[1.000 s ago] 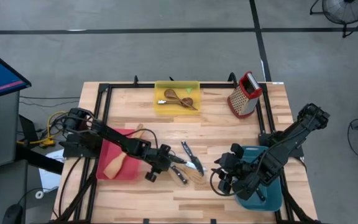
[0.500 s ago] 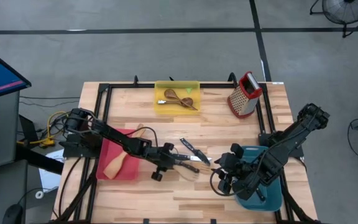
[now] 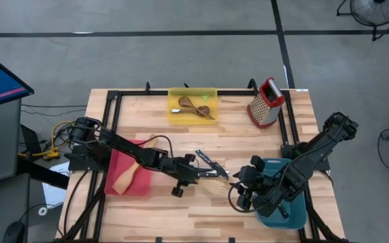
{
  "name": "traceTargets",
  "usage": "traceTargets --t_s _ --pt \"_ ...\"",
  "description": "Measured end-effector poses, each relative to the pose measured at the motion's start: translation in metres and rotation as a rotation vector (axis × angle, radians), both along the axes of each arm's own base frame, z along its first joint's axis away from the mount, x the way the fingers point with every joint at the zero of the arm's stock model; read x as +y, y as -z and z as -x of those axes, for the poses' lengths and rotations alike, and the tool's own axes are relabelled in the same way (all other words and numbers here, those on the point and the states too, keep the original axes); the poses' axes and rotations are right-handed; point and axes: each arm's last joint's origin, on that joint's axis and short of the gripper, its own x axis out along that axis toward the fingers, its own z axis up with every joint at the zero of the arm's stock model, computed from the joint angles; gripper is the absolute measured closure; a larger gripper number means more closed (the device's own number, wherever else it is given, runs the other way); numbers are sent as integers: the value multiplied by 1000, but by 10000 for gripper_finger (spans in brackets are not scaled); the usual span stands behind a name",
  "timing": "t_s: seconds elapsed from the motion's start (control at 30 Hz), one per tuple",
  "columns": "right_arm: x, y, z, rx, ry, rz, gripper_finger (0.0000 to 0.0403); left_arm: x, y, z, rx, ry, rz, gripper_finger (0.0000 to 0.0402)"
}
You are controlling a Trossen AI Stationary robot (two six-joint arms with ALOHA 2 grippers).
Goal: Pick & Place Kitchen Items
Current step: Put the brown serving spoon into the yellow bin
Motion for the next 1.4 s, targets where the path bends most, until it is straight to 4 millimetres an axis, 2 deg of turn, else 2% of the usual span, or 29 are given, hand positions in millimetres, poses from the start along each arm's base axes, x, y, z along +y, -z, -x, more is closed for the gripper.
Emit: traceTargets --t_s 0.1,0.23,0.43,0.53,0.73,0.87,1.07,1.4 --pt "0 0 0 0 0 0 240 0 -17 -1 -49 -8 41 348" --pt "0 0 0 2 0 0 240 1 -48 8 -132 -3 72 348" --pt "0 0 0 3 -2 2 240 9 -105 36 -257 -11 95 348" --pt "0 0 0 1 -2 0 240 15 -126 55 -278 -38 81 348" --pt "0 0 0 -1 0 -2 240 25 -144 80 -269 -119 34 348" --pt "1 -1 0 -9 0 -10 240 27 -157 88 -321 -140 111 348" --pt "1 -1 -1 -18 1 -18 240 26 -191 110 -485 -57 275 348" --pt "1 -1 -1 -18 2 -16 240 13 -239 149 -766 207 497 348"
